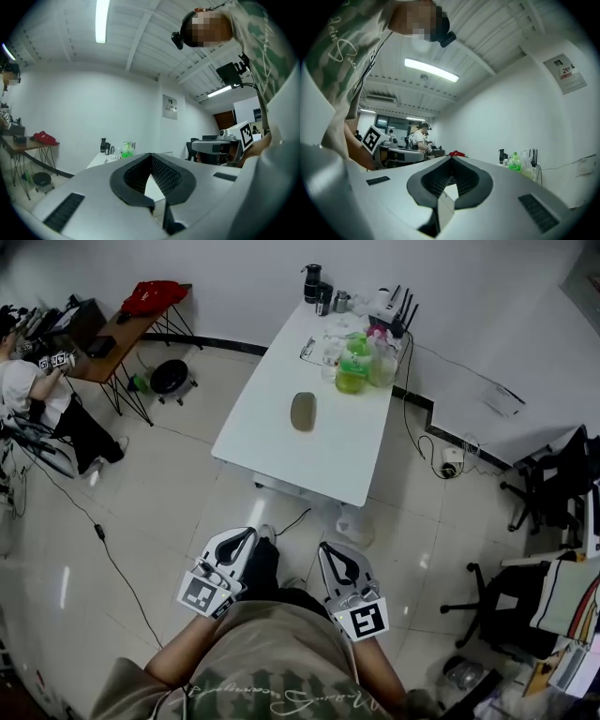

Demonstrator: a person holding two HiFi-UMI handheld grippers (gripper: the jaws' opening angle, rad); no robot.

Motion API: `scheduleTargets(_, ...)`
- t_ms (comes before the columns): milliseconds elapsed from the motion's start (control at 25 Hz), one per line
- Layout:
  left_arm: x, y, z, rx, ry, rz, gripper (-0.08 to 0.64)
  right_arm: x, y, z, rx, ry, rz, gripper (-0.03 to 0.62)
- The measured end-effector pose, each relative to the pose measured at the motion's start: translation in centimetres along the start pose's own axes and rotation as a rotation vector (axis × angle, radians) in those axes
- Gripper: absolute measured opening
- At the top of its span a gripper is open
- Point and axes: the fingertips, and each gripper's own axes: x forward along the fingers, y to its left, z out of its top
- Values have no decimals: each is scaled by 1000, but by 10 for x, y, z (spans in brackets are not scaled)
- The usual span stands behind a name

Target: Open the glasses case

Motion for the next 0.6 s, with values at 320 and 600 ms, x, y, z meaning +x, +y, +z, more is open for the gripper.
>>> scheduleTargets(320, 35, 2, -1, -13, -21, -88, 0, 10, -8, -3, -16, 18, -14, 9)
scheduleTargets(600, 91, 46, -9, -40, -24, -122, 0, 57, -45, -27, -12, 93, -47, 9)
